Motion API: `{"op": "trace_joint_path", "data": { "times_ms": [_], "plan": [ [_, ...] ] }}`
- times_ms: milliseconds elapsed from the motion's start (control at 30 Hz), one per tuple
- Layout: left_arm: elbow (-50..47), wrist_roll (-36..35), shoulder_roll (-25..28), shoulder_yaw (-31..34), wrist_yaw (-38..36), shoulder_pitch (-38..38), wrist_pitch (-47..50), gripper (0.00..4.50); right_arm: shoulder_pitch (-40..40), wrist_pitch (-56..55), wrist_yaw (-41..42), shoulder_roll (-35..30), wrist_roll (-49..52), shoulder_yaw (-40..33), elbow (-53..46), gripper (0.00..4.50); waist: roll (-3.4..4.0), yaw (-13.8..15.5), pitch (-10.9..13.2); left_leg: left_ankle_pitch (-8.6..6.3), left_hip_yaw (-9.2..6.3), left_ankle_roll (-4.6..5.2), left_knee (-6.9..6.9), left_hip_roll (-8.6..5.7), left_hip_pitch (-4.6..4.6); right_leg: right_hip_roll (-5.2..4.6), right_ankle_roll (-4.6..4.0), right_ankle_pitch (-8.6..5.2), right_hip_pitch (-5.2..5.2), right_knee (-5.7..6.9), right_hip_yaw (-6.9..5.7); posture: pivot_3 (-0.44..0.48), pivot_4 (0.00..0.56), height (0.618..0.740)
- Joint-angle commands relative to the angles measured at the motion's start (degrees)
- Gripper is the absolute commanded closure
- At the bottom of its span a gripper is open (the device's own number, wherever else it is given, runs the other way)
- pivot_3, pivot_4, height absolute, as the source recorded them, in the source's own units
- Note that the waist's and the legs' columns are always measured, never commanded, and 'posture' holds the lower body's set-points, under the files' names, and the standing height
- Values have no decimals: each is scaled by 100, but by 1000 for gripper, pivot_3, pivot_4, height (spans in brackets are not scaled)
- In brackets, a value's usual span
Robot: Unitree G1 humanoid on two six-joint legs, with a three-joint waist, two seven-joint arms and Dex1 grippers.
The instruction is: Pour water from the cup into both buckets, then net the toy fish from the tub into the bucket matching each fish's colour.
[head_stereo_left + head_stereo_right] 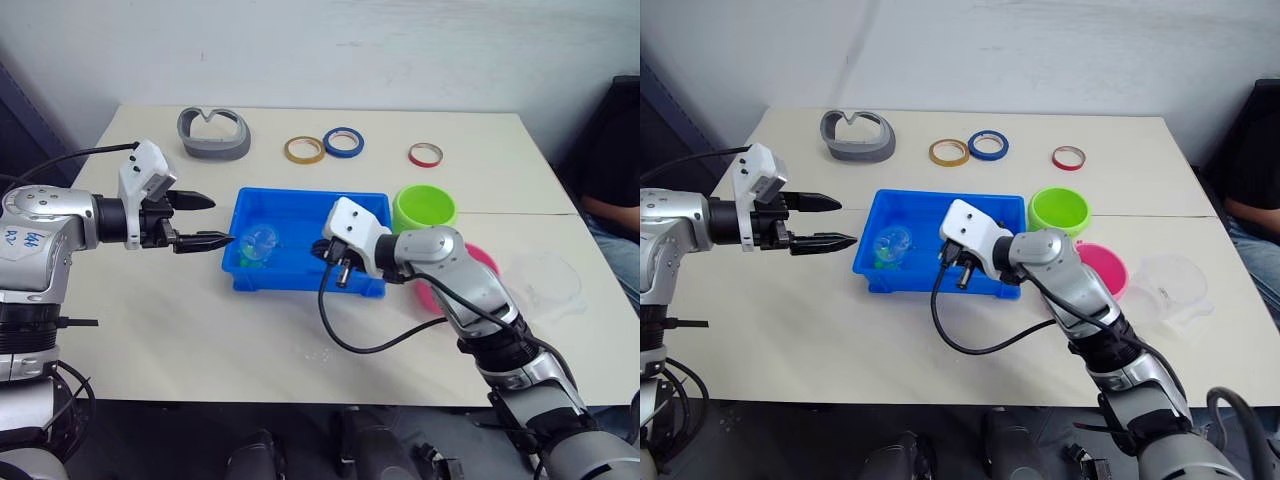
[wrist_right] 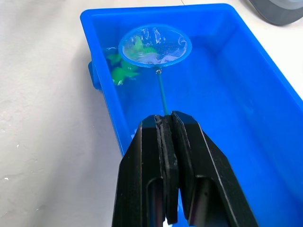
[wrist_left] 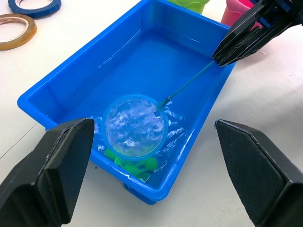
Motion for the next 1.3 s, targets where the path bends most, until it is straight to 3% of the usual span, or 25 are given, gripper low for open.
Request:
{"op": "trace_joint_path", "data": {
  "times_ms": [33,533,800,1300],
  "plan": [
    [-35,-35,197,146,-14,-99,-53,38,-150,-471,-67,-253,-400,264,81,4500,0,-1,0,0,0,0,0,0,0,0,0,0,0,0,0,0,150,738],
    [-104,-87,319,198,7,-18,-31,38,-123,-1429,6,-432,-1181,691,721,4500,-1,-4,0,0,0,1,-2,-1,-2,-1,0,0,-1,-5,1,0,150,738],
    [-112,-95,362,220,4,1,-8,38,-18,-590,745,-260,-498,488,208,4500,-2,13,-1,0,-2,1,-2,1,-2,-1,0,0,-1,-5,-2,0,150,738],
    [-77,-127,526,245,-80,111,-49,38,-197,-132,900,-723,-158,75,107,4500,-2,11,-1,-1,-2,2,-5,-1,-5,-3,-1,0,-1,-12,-2,0,150,738]
  ]
}}
